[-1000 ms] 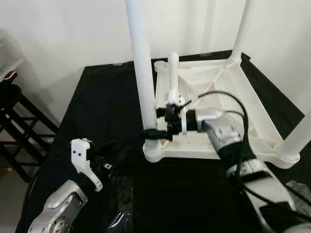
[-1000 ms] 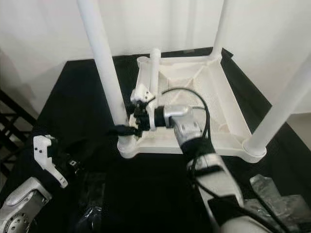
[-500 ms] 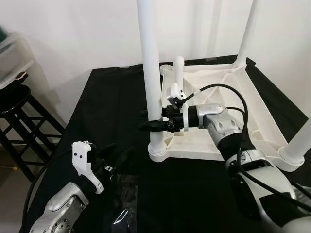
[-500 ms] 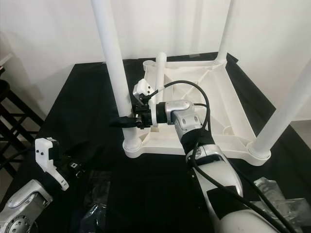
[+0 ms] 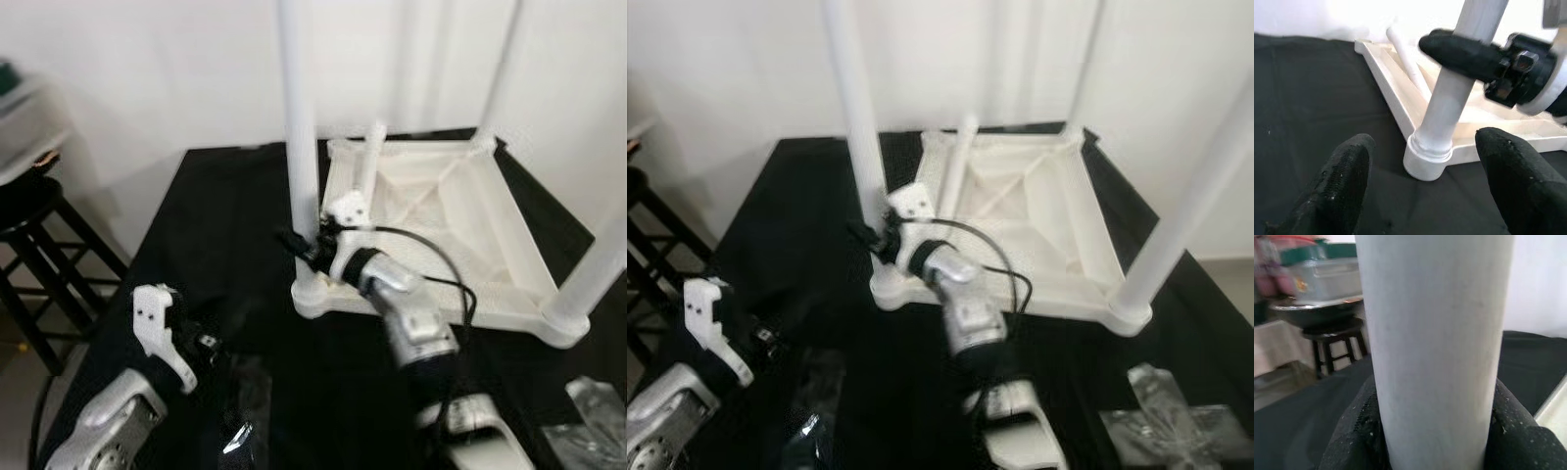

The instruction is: Building children table

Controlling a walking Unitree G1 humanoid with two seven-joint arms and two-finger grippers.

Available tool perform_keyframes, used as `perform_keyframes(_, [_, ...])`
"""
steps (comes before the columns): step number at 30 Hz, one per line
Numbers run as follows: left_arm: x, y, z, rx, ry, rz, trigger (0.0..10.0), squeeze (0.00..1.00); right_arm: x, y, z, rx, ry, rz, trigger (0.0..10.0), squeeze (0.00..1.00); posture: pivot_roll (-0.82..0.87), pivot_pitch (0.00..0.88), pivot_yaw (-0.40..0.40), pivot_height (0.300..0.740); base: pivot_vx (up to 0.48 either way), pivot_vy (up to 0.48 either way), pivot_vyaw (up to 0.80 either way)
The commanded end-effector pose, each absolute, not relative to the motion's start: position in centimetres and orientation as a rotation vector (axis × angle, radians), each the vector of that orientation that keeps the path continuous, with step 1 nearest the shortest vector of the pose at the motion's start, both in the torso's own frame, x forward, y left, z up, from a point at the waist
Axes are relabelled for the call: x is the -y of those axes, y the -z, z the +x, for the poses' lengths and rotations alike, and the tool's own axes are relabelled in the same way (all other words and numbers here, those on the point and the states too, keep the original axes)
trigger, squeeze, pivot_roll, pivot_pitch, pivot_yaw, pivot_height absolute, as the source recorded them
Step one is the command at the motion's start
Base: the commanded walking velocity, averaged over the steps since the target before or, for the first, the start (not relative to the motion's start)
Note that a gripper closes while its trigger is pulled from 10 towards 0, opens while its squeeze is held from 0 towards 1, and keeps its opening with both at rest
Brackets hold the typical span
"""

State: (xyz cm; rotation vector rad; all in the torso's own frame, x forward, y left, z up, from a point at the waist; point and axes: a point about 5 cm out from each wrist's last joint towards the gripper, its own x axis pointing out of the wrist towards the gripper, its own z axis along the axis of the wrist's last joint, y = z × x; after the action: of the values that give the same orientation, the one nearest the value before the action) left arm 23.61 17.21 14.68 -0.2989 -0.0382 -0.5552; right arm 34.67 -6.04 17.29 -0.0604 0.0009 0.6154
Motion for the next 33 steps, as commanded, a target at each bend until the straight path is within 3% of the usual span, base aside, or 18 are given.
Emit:
perform_keyframes(1, [-17.7,-14.0,23.8,0.01,0.547,-0.287,10.0,0.0,6.3,-13.1,34.1,-0.195,-0.6,-0.084,0.0,0.0,-0.03,0.01,0.069,0.74,0.0,0.0,0.0])
perform_keyframes(7, [-17.9,-13.9,24.1,0.025,0.515,-0.296,10.0,0.0,6.1,-12.9,34.4,-0.206,-0.605,-0.09,0.0,0.0,-0.03,0.0,0.074,0.74,0.0,0.0,0.0])
perform_keyframes(8, [-17.9,-13.8,24.1,0.026,0.51,-0.294,10.0,0.0,6.2,-13.0,34.5,-0.21,-0.628,-0.078,10.0,1.0,-0.03,0.0,0.074,0.74,0.0,0.0,0.0])
perform_keyframes(14, [-17.7,-13.6,24.1,0.014,0.528,-0.296,10.0,0.0,5.7,-14.8,34.4,-0.164,-0.897,-0.057,10.0,1.0,-0.03,0.0,0.077,0.74,0.0,0.0,0.0])
perform_keyframes(15, [-17.5,-13.5,24.1,0.012,0.533,-0.298,10.0,0.0,5.9,-15.8,34.6,-0.135,-1.04,-0.083,10.0,0.94,-0.02,0.0,0.071,0.74,0.0,0.0,0.0])
perform_keyframes(16, [-17.5,-13.5,24.1,0.012,0.533,-0.298,10.0,0.0,5.9,-15.8,34.6,-0.135,-1.04,-0.083,10.0,0.94,-0.02,0.0,0.071,0.74,0.0,0.0,0.0])
perform_keyframes(17, [-17.4,-13.4,24.1,0.012,0.536,-0.299,10.0,0.0,6.2,-16.6,34.9,-0.117,-1.152,-0.134,10.0,0.05,-0.02,0.0,0.067,0.74,0.0,0.0,0.0])
perform_keyframes(18, [-17.3,-13.4,24.0,0.012,0.537,-0.299,10.0,0.0,6.7,-17.2,35.1,-0.116,-1.281,-0.182,10.0,0.0,-0.01,0.0,0.062,0.74,0.0,0.0,0.0])
perform_keyframes(23, [-17.1,-13.3,23.9,0.014,0.536,-0.298,10.0,0.0,7.4,-17.9,35.5,-0.139,-1.413,-0.196,10.0,0.0,0.01,0.0,0.05,0.74,0.0,0.0,0.0])
perform_keyframes(29, [-17.0,-13.2,23.7,0.016,0.531,-0.297,10.0,0.0,7.4,-19.0,36.3,-0.17,-1.444,-0.163,10.0,0.0,0.02,0.0,0.045,0.74,0.0,0.0,0.0])
perform_keyframes(30, [-16.9,-13.2,23.6,0.016,0.53,-0.297,10.0,0.0,7.4,-19.3,36.5,-0.191,-1.467,-0.141,0.0,0.0,0.03,0.0,0.041,0.74,0.0,0.0,0.0])
perform_keyframes(33, [-16.8,-13.3,23.4,0.018,0.53,-0.3,10.0,0.0,7.6,-19.5,36.7,-0.212,-1.482,-0.119,0.0,0.0,0.03,0.0,0.035,0.74,0.0,0.0,0.0])
